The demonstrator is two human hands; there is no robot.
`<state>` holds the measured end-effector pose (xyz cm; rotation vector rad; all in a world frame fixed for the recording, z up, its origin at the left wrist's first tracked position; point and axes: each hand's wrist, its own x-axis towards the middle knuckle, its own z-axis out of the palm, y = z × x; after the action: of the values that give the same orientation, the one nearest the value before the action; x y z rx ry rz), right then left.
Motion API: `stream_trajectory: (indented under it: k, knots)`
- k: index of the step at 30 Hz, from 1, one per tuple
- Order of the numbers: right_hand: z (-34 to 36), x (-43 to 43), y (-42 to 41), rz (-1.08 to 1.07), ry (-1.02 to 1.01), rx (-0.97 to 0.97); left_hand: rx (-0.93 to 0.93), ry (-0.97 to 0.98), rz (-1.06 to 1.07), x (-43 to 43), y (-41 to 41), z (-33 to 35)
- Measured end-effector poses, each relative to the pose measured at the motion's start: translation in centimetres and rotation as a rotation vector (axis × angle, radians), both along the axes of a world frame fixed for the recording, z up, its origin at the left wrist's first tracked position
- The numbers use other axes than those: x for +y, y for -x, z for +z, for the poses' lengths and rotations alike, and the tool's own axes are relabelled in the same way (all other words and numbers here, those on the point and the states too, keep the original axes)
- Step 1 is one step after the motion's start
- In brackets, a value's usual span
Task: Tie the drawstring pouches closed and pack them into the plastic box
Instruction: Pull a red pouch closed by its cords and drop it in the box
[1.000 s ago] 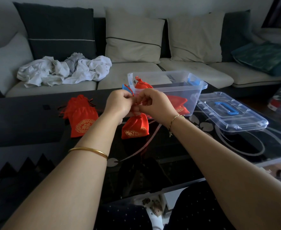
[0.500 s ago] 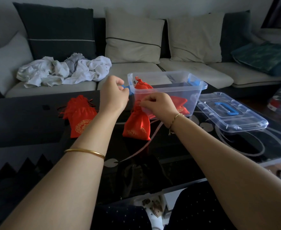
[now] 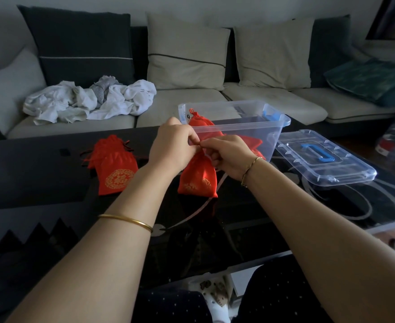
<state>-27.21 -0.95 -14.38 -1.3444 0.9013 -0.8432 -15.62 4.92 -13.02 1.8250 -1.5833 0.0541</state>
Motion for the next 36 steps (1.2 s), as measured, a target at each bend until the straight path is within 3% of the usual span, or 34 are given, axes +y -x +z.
stream_trajectory:
  k: [5, 13, 17, 23, 26, 29, 36]
  knots:
    - [0.2, -0.2, 0.4, 0.014, 0.115, 0.072, 0.047, 0.01, 0.041, -0.2, -0.3, -0.1]
    - [-1.2, -2.4, 1.8, -0.175, 0.337, 0.319, 0.102, -0.101, 0.099, 0.2, -1.1, -0.1]
    - [-2.3, -2.6, 1.5, -0.199, 0.254, 0.335, 0.216, -0.152, 0.058, 0.0, -0.2, -0.4]
    - [-1.8, -0.7, 2.2, 0.075, -0.052, 0.096, 0.525, -0.159, 0.09, -0.1, -0.5, 0.2]
    - [-2.1, 0.0, 2.2, 0.199, 0.095, 0.298, 0.638, -0.157, 0.097, -0.4, -0.5, 0.3]
    - [-3.1, -0.1, 2.1, 0.157, 0.282, 0.511, 0.728, -0.146, 0.087, -1.0, -0.2, 0.5]
    - [-2.6, -1.0, 4.1, -0.078, 0.539, 0.521, 0.899, -0.079, 0.042, -2.0, 0.9, 1.5]
